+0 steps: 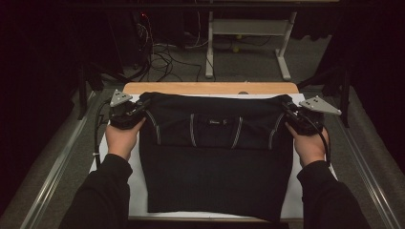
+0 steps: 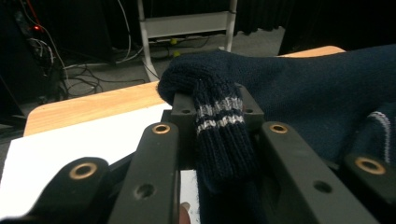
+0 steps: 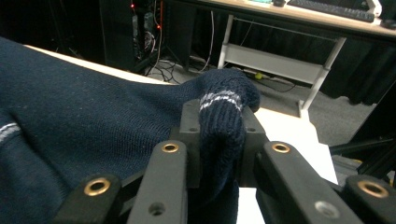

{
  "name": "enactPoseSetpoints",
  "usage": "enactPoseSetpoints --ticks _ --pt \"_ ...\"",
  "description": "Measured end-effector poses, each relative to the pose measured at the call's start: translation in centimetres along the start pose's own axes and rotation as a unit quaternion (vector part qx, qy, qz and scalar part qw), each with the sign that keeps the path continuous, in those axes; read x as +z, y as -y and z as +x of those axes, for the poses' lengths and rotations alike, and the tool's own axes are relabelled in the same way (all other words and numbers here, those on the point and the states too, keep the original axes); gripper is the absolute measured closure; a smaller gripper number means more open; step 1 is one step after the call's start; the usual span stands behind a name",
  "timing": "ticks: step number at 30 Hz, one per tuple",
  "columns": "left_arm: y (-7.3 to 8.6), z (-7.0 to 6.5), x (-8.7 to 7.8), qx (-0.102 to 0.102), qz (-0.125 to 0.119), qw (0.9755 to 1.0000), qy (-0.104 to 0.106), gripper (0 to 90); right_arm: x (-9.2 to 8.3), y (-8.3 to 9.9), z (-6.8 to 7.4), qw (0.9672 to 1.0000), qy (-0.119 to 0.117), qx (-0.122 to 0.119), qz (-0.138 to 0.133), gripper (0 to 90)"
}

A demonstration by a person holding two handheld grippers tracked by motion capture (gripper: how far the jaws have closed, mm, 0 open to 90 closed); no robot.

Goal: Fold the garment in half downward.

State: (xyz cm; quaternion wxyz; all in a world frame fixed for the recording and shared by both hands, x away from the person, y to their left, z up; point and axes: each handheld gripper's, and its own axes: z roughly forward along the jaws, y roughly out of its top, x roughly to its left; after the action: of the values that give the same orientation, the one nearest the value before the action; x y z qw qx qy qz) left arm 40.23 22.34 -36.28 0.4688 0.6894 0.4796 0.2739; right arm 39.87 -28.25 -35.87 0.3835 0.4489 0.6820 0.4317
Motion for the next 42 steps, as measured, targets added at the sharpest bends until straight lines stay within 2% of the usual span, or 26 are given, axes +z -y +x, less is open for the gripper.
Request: enactPoseSetpoints --ticks 3,6,8,13,14,17,18,21,25,33,36,39,42 --pt "0.4 0.2 0.8 -0.007 0.009 0.9999 -0.003 72.1 1.0 -0.3 -0.1 1.0000 0.002 0.002 0.003 77.3" --pt "0.9 0.4 1.4 -0.009 0.019 0.9998 -0.006 72.0 2.1 -0.1 0.0 0.9998 0.005 -0.009 0.016 77.3" --pt "1.3 0.6 1.6 -0.018 0.021 0.9996 -0.003 72.0 2.7 0.0 0.1 0.9996 0.006 -0.012 0.023 77.7" --pt "2.2 1.2 2.1 -0.027 0.030 0.9991 -0.012 70.6 4.1 0.5 -0.3 0.9992 0.005 0.008 0.038 77.3" --pt "2.3 1.3 2.3 -0.032 0.037 0.9987 -0.017 67.5 4.4 0.6 -0.3 0.9990 0.008 0.011 0.041 74.4" --pt "2.8 2.2 3.1 -0.072 0.066 0.9951 -0.018 46.2 5.1 1.1 -0.3 0.9975 0.028 0.029 0.057 45.9" --pt "2.9 2.4 3.1 -0.075 0.069 0.9946 -0.018 40.3 5.2 1.3 -0.4 0.9968 0.037 0.038 0.060 39.4" --pt "3.5 2.9 2.7 -0.076 0.066 0.9947 -0.021 32.8 5.1 1.8 -0.9 0.9957 0.028 0.057 0.068 32.2" --pt "4.3 2.8 2.4 -0.071 0.070 0.9950 -0.004 31.0 4.7 2.7 -1.1 0.9946 0.020 0.061 0.081 30.5" --pt "6.0 1.5 3.9 -0.075 0.096 0.9920 0.034 27.6 4.5 5.0 -0.3 0.9929 -0.006 0.066 0.099 31.0" --pt "6.6 1.0 4.7 -0.089 0.114 0.9880 0.053 28.0 4.9 6.0 0.4 0.9917 -0.015 0.066 0.109 31.9" --pt "7.0 0.1 5.7 -0.079 0.132 0.9861 0.064 28.0 5.3 6.6 1.0 0.9910 -0.022 0.061 0.117 31.9" --pt "7.3 -0.5 6.3 -0.080 0.144 0.9839 0.069 30.4 5.8 7.1 1.8 0.9897 -0.037 0.059 0.125 36.6"
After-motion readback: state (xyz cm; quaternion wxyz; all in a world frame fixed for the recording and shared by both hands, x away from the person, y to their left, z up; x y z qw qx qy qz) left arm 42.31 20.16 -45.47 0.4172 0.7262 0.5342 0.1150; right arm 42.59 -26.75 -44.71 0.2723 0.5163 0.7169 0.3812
